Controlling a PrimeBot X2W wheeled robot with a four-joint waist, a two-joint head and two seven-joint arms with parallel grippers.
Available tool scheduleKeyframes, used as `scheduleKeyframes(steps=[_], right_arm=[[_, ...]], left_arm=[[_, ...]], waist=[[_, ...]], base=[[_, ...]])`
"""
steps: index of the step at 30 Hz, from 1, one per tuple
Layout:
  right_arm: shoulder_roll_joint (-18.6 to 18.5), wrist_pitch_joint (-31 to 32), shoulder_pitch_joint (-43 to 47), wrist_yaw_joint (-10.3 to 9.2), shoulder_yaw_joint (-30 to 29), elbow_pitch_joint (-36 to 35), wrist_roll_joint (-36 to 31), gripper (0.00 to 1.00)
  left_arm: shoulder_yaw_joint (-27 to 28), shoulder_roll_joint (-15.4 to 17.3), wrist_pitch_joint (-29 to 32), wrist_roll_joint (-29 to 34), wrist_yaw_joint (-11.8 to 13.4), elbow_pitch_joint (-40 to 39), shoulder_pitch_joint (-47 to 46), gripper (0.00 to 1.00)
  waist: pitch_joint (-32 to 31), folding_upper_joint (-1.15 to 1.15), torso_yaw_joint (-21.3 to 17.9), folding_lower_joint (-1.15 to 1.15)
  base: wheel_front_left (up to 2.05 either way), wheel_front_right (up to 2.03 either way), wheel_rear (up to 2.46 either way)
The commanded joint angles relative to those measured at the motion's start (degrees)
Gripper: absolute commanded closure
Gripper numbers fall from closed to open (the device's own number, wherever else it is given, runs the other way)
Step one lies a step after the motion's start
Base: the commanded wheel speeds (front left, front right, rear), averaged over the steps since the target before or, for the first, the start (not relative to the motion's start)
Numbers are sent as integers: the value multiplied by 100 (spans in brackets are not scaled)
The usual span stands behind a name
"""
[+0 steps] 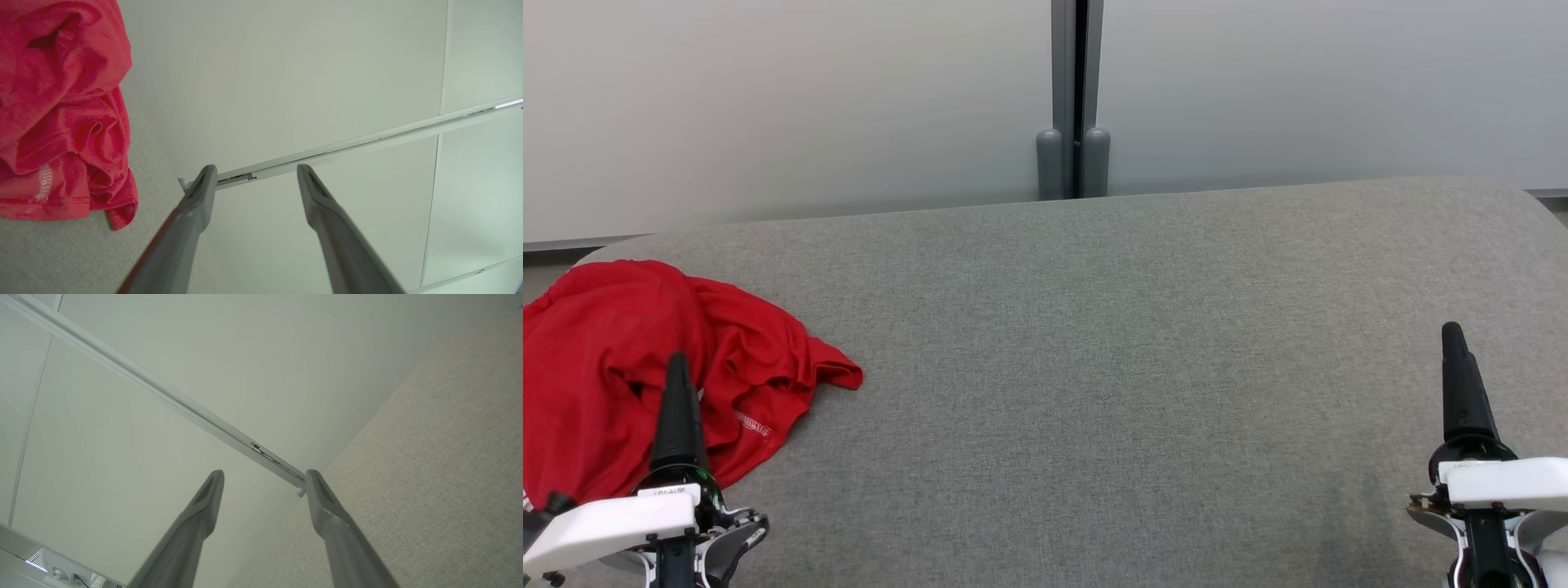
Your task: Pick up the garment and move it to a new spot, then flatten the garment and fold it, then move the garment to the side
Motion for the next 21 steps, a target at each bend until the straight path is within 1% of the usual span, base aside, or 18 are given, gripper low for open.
scheduleKeyframes(steps=[1, 2, 3, 10, 15, 21], right_arm=[[-72, -76, -182, 20, 51, -235, -343, 0], [-195, -243, -237, 21, 292, -649, -1379, 0], [-228, -280, -252, 21, 351, -700, -1625, 0], [-346, -412, -205, 22, 555, -613, -2480, 0], [-387, -503, -220, 22, 679, -617, -2994, 0], [-383, -606, -198, 23, 768, -540, -3476, 0]], left_arm=[[38, 56, -60, 272, -31, -200, -176, 0], [-169, 60, -223, 1539, 9, -734, -171, 0], [-326, 60, -265, 1861, 48, -838, -136, 0], [-922, 66, -394, 3123, 265, -1077, -56, 0], [-1346, 68, -481, 4058, 455, -1008, -43, 0], [-1660, 72, -583, 4821, 753, -958, -68, 0]], waist=[[6, 0, 6, 0], [34, 0, 29, 0], [41, 0, 33, 0], [65, 0, 44, 0], [83, 0, 47, 0], [89, 0, 54, 0]], base=[[0, 0, 0], [0, 0, 0], [0, 0, 0], [0, 0, 0], [0, 0, 0], [0, 0, 0]])
